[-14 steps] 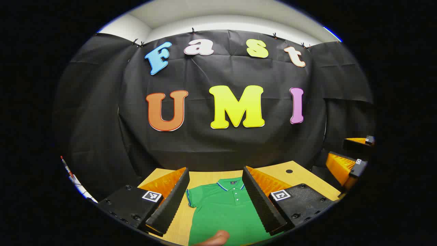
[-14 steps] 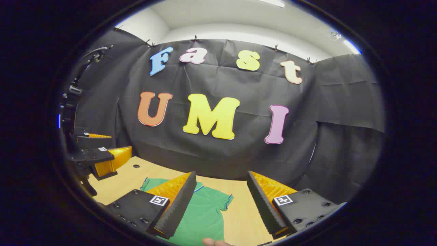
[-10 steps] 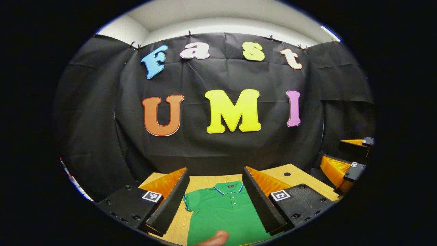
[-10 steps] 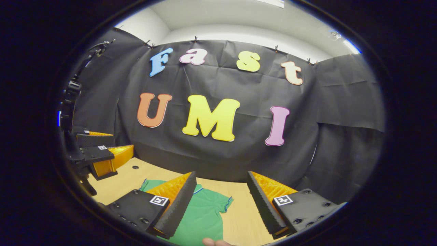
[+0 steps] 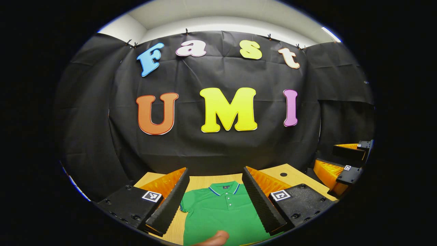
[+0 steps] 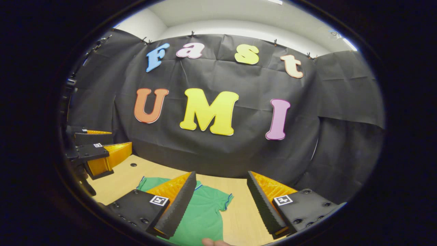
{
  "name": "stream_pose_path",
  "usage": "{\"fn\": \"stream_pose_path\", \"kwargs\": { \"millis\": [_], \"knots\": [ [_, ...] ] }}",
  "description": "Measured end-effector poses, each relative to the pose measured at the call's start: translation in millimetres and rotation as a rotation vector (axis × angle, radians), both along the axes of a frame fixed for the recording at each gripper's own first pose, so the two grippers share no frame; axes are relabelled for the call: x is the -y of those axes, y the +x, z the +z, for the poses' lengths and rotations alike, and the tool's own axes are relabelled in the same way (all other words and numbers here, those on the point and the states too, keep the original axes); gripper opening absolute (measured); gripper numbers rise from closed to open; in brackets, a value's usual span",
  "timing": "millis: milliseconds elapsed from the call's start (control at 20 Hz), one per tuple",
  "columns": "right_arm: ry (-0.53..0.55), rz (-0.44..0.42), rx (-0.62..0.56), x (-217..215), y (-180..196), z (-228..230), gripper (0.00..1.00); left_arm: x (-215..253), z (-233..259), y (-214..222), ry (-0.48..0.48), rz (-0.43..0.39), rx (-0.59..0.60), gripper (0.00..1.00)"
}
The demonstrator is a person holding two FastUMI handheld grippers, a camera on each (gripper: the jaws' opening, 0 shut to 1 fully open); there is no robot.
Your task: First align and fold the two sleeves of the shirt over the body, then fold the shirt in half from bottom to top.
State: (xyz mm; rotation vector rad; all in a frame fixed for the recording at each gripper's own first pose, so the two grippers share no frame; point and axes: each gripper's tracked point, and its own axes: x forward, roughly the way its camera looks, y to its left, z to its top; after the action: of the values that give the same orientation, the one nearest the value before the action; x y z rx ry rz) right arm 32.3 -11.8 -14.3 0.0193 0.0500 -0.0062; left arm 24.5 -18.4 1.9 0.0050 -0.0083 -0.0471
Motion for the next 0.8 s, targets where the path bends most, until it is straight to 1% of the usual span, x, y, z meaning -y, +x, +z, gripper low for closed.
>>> {"fn": "stream_pose_path", "kwargs": {
  "millis": [150,300,350,550,650,800],
  "knots": [
    [0.002,0.008,-0.017,-1.1,4.0,-5.1,0.90,0.7,-4.0,2.5,-0.005,0.000,-0.007,1.00],
    [0.012,0.015,-0.049,-2.7,10.2,-19.4,0.90,-1.6,-7.2,4.4,-0.012,0.007,-0.014,1.00],
    [0.018,0.007,-0.065,0.2,13.3,-25.0,0.95,-2.1,-8.3,4.9,-0.013,0.011,-0.018,1.00],
    [0.091,-0.018,-0.167,10.6,30.8,-62.6,0.95,-6.1,-13.3,3.1,-0.008,0.029,-0.036,1.00],
    [0.117,-0.038,-0.215,19.8,47.7,-84.6,0.95,-7.0,-14.3,3.2,0.001,0.043,-0.039,1.00],
    [0.114,-0.061,-0.283,31.6,80.0,-128.3,0.95,-9.7,-16.3,-0.8,0.021,0.067,-0.051,1.00]
  ]
}}
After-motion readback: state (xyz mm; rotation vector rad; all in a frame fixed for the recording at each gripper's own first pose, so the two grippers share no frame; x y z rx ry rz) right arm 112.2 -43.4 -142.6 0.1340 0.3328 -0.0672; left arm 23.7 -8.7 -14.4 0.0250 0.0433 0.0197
